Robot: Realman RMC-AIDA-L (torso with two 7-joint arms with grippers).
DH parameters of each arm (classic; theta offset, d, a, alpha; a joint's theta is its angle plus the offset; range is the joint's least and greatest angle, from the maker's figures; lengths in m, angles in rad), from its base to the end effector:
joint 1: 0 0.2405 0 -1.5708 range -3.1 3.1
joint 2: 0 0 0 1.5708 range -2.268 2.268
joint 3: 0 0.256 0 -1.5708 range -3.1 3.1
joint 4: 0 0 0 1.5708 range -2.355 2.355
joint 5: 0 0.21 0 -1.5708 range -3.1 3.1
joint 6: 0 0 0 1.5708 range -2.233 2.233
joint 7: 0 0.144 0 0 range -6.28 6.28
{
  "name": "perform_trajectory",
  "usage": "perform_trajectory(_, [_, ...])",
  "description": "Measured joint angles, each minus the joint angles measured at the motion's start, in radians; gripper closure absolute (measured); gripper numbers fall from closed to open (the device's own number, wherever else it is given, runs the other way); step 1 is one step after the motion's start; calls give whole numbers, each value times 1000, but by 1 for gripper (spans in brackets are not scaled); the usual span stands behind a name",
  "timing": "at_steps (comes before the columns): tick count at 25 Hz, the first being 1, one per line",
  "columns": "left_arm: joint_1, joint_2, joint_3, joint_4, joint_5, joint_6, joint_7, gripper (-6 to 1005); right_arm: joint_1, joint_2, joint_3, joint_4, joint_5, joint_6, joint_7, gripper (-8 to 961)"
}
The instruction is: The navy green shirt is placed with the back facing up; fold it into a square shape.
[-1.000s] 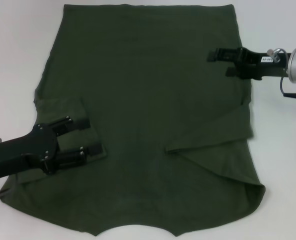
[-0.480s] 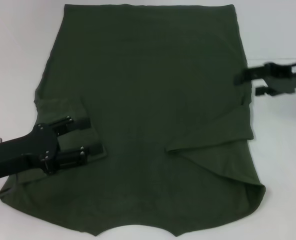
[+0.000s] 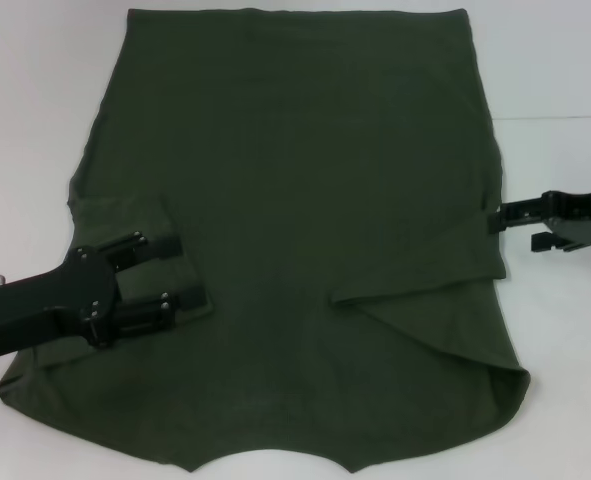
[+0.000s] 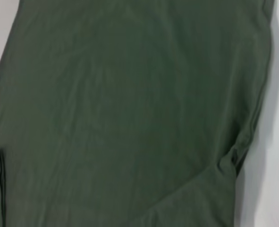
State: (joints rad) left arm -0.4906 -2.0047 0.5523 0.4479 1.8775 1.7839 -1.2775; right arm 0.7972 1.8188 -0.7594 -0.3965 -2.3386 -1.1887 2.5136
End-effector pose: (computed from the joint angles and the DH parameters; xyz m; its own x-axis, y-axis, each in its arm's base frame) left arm -0.2719 0.2982 0.0237 0.6149 0.3207 0.7205 0.4746 -0.8801 -0.0134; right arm 0.2952 0.4180 0.0564 0.1394 -0.9159 -0.3763 -0.9800 -0.0730 -0.1852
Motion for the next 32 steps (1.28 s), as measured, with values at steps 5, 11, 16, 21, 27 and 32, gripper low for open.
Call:
perform_trajectory(5, [1, 0, 0, 0, 0, 0, 0, 132, 0, 29, 0, 3, -6, 34, -19, 145])
perform_trajectory(11, [2, 0, 0, 0, 0, 0, 0, 132, 4, 49, 0, 24, -7, 75, -42, 151])
perform_trajectory(16, [2, 0, 0, 0, 0, 0, 0, 132, 1, 58, 0, 30, -7, 96, -53, 156])
perform_trajectory(21, [2, 0, 0, 0, 0, 0, 0, 132, 0, 66, 0, 36, -7, 110, -60, 162])
perform_trajectory(27, [1, 0, 0, 0, 0, 0, 0, 131, 2, 74, 0, 36, -8, 115, -61, 168])
perform_trajectory(32, [1, 0, 0, 0, 0, 0, 0, 131, 1, 74, 0, 36, -7, 116, -61, 213])
